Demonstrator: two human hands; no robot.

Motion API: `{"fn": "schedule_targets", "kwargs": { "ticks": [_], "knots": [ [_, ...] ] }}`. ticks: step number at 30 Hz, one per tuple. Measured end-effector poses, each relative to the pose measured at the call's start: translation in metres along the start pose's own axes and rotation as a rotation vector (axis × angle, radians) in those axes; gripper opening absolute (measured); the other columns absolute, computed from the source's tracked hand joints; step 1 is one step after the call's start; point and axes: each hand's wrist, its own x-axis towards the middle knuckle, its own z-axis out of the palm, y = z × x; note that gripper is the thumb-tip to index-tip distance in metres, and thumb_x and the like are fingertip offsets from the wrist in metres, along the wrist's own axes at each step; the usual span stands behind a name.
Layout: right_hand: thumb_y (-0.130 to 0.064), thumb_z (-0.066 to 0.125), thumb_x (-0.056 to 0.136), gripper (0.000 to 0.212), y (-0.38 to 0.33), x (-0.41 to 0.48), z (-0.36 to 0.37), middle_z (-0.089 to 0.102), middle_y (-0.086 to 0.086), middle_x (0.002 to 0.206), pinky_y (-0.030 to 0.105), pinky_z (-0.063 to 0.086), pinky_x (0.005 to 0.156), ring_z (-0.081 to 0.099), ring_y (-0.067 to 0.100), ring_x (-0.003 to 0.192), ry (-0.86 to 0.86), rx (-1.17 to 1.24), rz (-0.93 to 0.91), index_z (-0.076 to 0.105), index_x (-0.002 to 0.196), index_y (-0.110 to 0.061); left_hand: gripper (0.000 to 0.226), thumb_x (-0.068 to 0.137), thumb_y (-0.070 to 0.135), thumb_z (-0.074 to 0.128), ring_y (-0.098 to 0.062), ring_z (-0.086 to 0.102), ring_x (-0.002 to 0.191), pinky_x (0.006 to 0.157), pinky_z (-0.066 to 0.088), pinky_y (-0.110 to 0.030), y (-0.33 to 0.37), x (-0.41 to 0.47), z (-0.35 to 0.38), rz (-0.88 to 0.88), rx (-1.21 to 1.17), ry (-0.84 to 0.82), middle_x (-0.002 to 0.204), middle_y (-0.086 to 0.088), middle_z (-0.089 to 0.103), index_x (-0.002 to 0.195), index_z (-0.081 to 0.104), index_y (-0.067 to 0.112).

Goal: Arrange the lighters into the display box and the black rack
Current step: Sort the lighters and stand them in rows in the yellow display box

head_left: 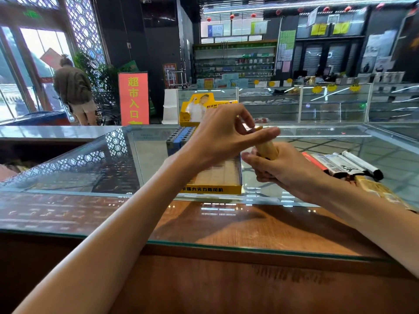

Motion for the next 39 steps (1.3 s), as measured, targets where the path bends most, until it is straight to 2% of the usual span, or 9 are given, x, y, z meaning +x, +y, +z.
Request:
{"fn": "schedule_targets", "kwargs": {
  "ticks": [4,7,11,14,18,25,28,31,39],
  "knots": [
    [-0.024,0.067,0.083,0.025,0.0,0.0,0.003,0.041,0.01,0.065,0.031,0.039,0.059,0.042,0.016,0.059,0.097,-0.187,-0.039,0.05,0.079,-0.006,0.042,0.075,0.045,0.073,-0.014,0.062,0.063,0.059,0.05,-0.029,0.003,0.001,0.007,-0.024,0.048,0.084,0.071,-0.006,0.067,0.082,0.063,0.005],
    [-0.024,0.069,0.082,0.027,0.0,-0.001,0.002,0.04,0.006,0.064,0.037,0.038,0.062,0.041,0.018,0.062,0.09,-0.229,-0.071,0.049,0.072,-0.009,0.035,0.075,0.036,0.077,-0.012,0.065,0.061,0.063,0.055,-0.032,-0.003,0.002,0.005,-0.075,-0.024,0.064,0.07,-0.005,0.069,0.082,0.064,0.005],
    [-0.025,0.068,0.083,0.017,0.0,0.0,0.004,0.045,-0.01,0.055,0.029,0.04,0.06,0.044,0.007,0.055,0.057,-0.22,-0.092,0.056,0.071,-0.024,0.034,0.076,0.029,0.076,-0.016,0.067,0.057,0.063,0.059,-0.037,-0.007,0.003,0.003,-0.154,-0.167,-0.007,0.071,-0.01,0.069,0.091,0.063,0.001],
    [-0.024,0.067,0.081,0.023,0.0,0.001,0.002,0.042,0.0,0.059,0.023,0.043,0.055,0.044,0.009,0.054,0.029,-0.133,-0.051,0.052,0.074,-0.009,0.033,0.078,0.025,0.074,-0.016,0.068,0.062,0.061,0.059,-0.032,-0.01,0.002,0.0,-0.125,-0.209,-0.058,0.078,-0.013,0.07,0.099,0.063,0.001],
    [-0.02,0.067,0.079,0.023,-0.001,0.0,0.001,0.038,0.003,0.059,0.02,0.044,0.053,0.043,0.008,0.049,-0.033,0.004,-0.001,0.05,0.075,-0.006,0.027,0.073,0.018,0.078,-0.027,0.067,0.072,0.068,0.057,-0.041,-0.012,-0.002,-0.004,-0.058,-0.197,-0.054,0.079,-0.013,0.07,0.09,0.069,-0.002],
    [-0.036,0.064,0.075,0.031,-0.007,0.0,0.002,0.039,0.002,0.065,0.024,0.033,0.059,0.037,0.012,0.059,-0.026,0.162,0.1,0.05,0.084,-0.01,0.022,0.072,-0.003,0.074,-0.012,0.07,0.063,0.061,0.055,-0.021,-0.023,0.006,-0.032,-0.164,-0.446,0.074,0.078,-0.011,0.069,0.091,0.063,-0.005],
    [-0.034,0.056,0.088,0.027,-0.008,0.001,0.001,0.044,0.002,0.062,0.026,0.033,0.058,0.039,0.013,0.057,0.025,0.216,0.158,0.054,0.094,-0.008,0.029,0.071,-0.001,0.075,-0.015,0.07,0.064,0.063,0.057,-0.024,-0.037,0.013,-0.045,-0.168,-0.311,0.176,0.081,-0.014,0.068,0.096,0.061,-0.007],
    [-0.027,0.046,0.096,0.018,-0.008,0.001,-0.001,0.048,0.004,0.065,0.028,0.034,0.06,0.042,0.014,0.059,0.042,0.259,0.18,0.05,0.102,-0.01,0.032,0.072,0.002,0.077,-0.018,0.069,0.069,0.066,0.058,-0.028,-0.047,0.016,-0.043,-0.163,-0.146,0.135,0.081,-0.018,0.068,0.1,0.062,-0.006],
    [-0.017,0.038,0.1,0.008,-0.005,0.002,-0.002,0.057,0.011,0.073,0.03,0.04,0.061,0.05,0.018,0.064,0.046,0.314,0.154,0.044,0.098,-0.012,0.027,0.072,0.01,0.078,-0.006,0.062,0.069,0.062,0.051,-0.009,-0.052,0.016,-0.022,-0.142,0.1,0.049,0.085,-0.004,0.067,0.097,0.07,0.005]
  ]
}}
